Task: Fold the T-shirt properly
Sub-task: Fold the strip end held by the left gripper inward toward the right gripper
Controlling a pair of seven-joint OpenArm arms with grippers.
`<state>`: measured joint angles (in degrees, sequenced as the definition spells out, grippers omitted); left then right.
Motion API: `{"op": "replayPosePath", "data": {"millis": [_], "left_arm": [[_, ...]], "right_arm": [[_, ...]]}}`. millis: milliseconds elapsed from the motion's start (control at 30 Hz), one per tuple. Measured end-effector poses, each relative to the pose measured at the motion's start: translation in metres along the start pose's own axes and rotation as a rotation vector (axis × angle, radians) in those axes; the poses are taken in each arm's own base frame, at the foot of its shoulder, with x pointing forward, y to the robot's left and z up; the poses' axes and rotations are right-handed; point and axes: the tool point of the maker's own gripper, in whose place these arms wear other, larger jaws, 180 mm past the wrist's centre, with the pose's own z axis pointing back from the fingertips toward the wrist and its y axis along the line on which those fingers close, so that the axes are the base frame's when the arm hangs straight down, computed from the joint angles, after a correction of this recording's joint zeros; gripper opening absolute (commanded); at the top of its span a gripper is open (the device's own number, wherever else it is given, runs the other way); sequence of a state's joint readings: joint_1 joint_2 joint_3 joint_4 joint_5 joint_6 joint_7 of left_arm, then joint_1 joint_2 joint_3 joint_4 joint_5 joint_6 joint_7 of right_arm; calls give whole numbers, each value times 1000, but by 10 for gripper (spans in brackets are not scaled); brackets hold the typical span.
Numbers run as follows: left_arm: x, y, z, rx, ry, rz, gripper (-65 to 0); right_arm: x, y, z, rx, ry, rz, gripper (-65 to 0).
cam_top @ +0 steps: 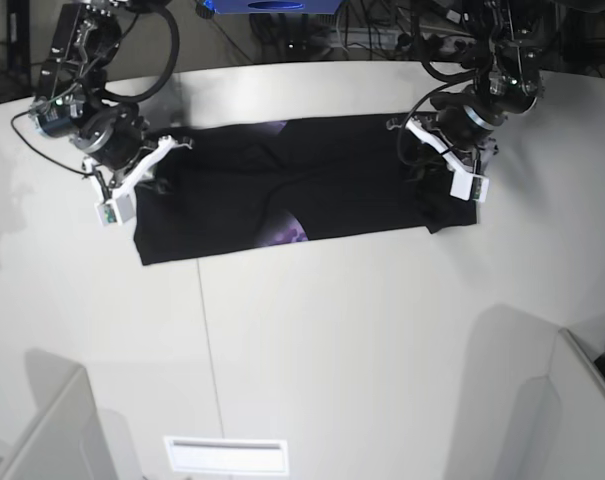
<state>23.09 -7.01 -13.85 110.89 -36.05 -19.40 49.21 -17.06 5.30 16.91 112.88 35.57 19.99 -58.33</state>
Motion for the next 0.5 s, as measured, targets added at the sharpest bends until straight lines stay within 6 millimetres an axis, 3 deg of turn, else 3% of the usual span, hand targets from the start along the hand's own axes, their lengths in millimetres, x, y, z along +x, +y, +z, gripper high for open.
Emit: {"op": "replayPosePath", "data": {"millis": [500], "left_arm": [[-3, -56, -23, -132, 16, 10, -650]], "right_arm": [[1, -7, 3, -16, 3, 17, -650]]}}
